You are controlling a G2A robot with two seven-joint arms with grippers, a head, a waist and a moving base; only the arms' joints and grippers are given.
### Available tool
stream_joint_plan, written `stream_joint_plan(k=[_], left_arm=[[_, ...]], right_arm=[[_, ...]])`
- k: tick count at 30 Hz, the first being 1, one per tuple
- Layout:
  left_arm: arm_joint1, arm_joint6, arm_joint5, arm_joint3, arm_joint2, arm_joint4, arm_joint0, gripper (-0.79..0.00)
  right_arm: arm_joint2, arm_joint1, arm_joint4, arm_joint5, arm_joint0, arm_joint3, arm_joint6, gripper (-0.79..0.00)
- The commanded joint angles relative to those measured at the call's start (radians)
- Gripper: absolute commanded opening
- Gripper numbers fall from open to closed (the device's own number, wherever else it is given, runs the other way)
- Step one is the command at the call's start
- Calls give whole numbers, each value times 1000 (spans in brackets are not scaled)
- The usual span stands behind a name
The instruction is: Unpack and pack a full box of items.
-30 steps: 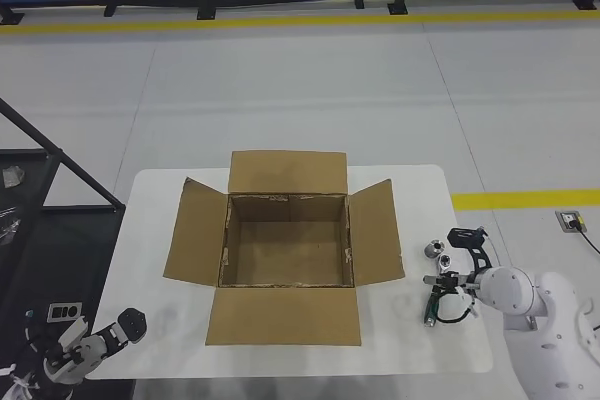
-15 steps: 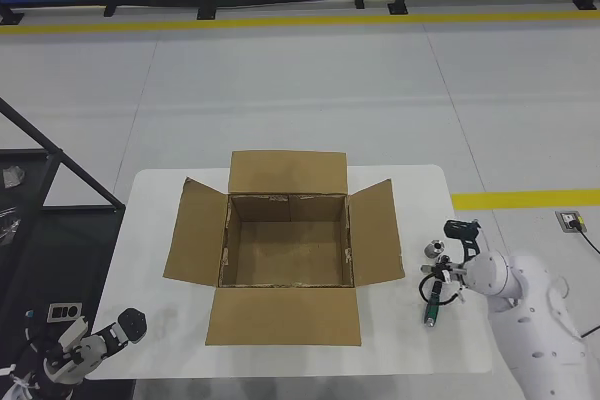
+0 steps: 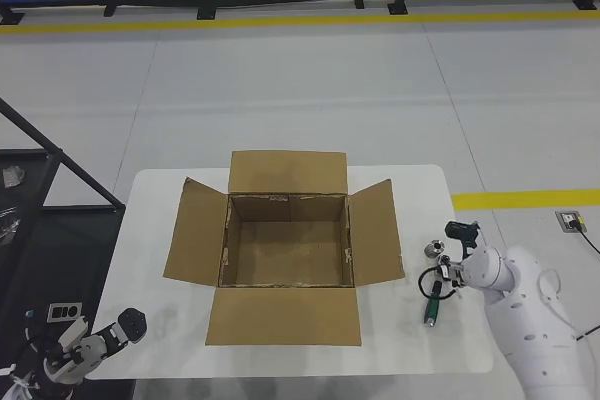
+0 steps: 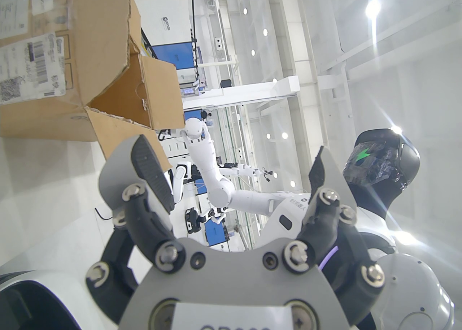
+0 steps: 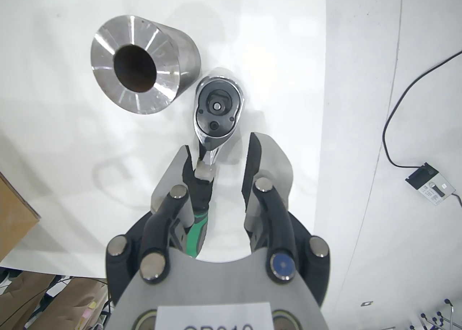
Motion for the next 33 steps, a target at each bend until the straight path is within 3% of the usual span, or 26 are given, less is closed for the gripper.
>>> stream_joint_plan(k=[1, 13, 18, 29, 30, 32, 33], left_arm=[[0, 0, 0, 0, 0, 0, 0, 0], [0, 0, 0, 0, 0, 0, 0, 0], [0, 0, 0, 0, 0, 0, 0, 0], [0, 0, 0, 0, 0, 0, 0, 0], [0, 0, 0, 0, 0, 0, 0, 0], [0, 0, 0, 0, 0, 0, 0, 0], [0, 0, 0, 0, 0, 0, 0, 0]], right_arm=[[1, 1, 4, 1, -4, -2, 4, -459], [-5, 5, 29, 3, -23, -32, 53, -486], [-11, 4, 43, 9, -14, -14, 57, -542], [-26, 4, 63, 12, 4, 23, 65, -585], [-28, 4, 63, 13, 5, 25, 65, -613], [-29, 4, 66, 15, 7, 28, 64, -782], [-28, 4, 67, 17, 8, 27, 60, -785]])
